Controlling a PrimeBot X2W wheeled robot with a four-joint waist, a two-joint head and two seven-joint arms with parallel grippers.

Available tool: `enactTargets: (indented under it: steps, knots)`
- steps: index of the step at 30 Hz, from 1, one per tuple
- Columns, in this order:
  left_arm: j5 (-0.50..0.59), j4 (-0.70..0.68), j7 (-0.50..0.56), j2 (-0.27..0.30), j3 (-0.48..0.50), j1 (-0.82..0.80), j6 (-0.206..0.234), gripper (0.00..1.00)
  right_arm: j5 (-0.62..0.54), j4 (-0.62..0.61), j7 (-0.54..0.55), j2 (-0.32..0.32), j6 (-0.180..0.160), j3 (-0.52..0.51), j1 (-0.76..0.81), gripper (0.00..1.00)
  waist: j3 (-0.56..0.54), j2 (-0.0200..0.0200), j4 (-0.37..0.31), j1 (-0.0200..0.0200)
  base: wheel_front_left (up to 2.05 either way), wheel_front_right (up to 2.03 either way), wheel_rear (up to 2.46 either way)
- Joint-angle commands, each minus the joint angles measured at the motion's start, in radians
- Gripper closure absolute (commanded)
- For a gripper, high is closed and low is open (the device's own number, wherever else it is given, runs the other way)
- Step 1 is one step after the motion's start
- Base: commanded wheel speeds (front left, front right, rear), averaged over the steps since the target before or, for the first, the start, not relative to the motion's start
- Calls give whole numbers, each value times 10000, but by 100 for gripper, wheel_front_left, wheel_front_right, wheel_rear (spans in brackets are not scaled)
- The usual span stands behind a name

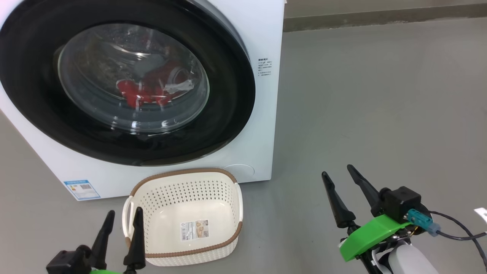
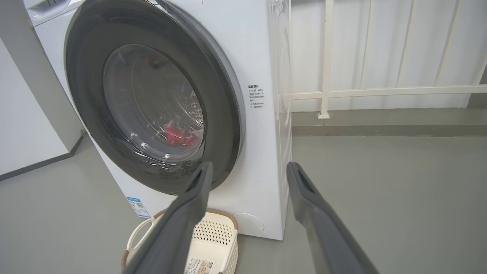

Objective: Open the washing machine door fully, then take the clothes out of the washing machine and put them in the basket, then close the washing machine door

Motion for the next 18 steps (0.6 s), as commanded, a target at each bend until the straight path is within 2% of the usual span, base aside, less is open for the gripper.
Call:
enactTargets:
  steps: [1,15,18]
  knots:
    - [286,-323,-149,197,269,-461,25,0,-269,-239,-151,-53,-5,246,-431,0,-2,0,-8,0,0,0,0]
    - [1886,-439,-559,237,318,-513,7,0,-1840,-266,-563,-80,-6,609,-628,0,-23,0,-85,-1,0,0,0]
    - [1869,-431,-559,237,328,-507,3,0,-1826,-251,-563,-78,-6,618,-624,0,-31,0,-86,-1,0,0,0]
